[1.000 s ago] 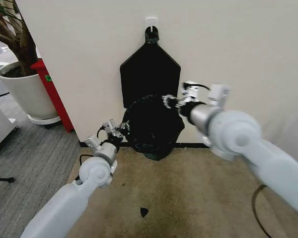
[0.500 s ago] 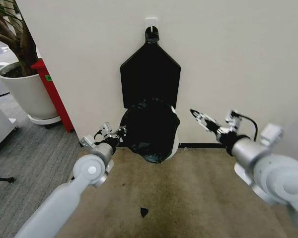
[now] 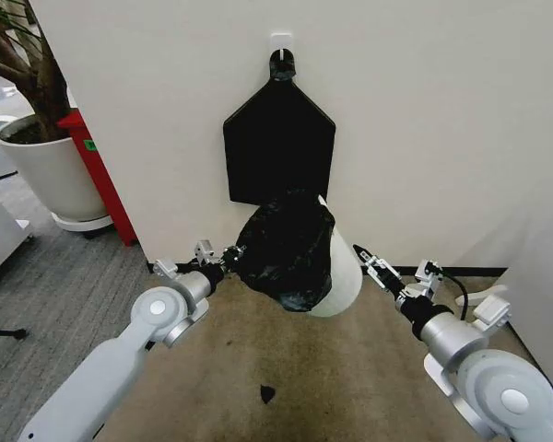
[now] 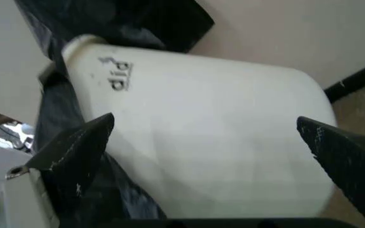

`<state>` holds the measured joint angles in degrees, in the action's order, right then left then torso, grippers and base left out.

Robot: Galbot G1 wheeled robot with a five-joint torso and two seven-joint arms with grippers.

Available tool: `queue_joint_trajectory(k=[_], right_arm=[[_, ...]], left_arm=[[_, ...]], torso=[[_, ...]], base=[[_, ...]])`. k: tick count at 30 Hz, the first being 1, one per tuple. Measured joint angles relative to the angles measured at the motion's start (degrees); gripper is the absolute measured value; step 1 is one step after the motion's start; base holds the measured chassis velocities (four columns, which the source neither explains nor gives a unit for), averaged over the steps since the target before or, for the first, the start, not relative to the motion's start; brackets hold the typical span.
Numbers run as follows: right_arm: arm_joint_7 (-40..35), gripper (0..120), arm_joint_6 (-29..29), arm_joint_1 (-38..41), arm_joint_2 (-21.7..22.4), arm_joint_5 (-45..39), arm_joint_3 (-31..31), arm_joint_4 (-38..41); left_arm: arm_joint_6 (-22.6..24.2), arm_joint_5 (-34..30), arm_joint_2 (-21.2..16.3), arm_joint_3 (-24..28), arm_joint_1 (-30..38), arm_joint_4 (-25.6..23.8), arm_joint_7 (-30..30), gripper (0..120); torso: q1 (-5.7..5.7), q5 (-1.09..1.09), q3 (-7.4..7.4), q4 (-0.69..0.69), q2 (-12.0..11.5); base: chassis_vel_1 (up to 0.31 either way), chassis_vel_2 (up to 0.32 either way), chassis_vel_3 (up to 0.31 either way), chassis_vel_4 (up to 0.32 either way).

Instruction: Place the garbage bag over the trash bin.

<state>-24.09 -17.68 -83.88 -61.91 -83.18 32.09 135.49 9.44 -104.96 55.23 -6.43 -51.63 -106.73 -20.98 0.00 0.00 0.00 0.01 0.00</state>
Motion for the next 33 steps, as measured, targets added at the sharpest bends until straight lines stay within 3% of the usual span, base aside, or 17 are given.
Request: queue_joint_trajectory(k=[6, 20, 27, 33], right_arm=[[2.6, 100, -0.8, -3.64, -1.79, 2.92, -1.37, 0.03], [1.1, 100, -0.4, -0.99, -1.73, 7.88, -7.07, -2.35], [-2.08, 100, -0.88, -0.53, -1.84, 9.24, -5.85, -7.4], [-3.82, 100, -0.04, -0.53, -2.52, 8.46, -4.3, -4.98]], left_arm=[[-0.41, 0.09, 0.56, 1.13, 1.31, 0.77, -1.09, 4], [-0.84, 1.05, 0.34, 1.32, 1.25, -0.66, -1.5, 4], [-0.98, 1.19, 0.09, 1.01, 0.93, -2.12, -1.61, 4], [-1.0, 1.21, 0.02, 0.99, 0.88, -2.46, -1.59, 4]], torso=[[0.0, 0.0, 0.0, -0.01, 0.0], [0.0, -0.01, 0.0, 0.0, 0.0], [0.0, 0.01, 0.0, 0.0, 0.0], [0.0, 0.0, 0.0, -0.01, 0.0]], base=[[0.0, 0.0, 0.0, 0.0], [0.0, 0.0, 0.0, 0.0], [0.0, 0.0, 0.0, 0.0], [0.0, 0.0, 0.0, 0.0]])
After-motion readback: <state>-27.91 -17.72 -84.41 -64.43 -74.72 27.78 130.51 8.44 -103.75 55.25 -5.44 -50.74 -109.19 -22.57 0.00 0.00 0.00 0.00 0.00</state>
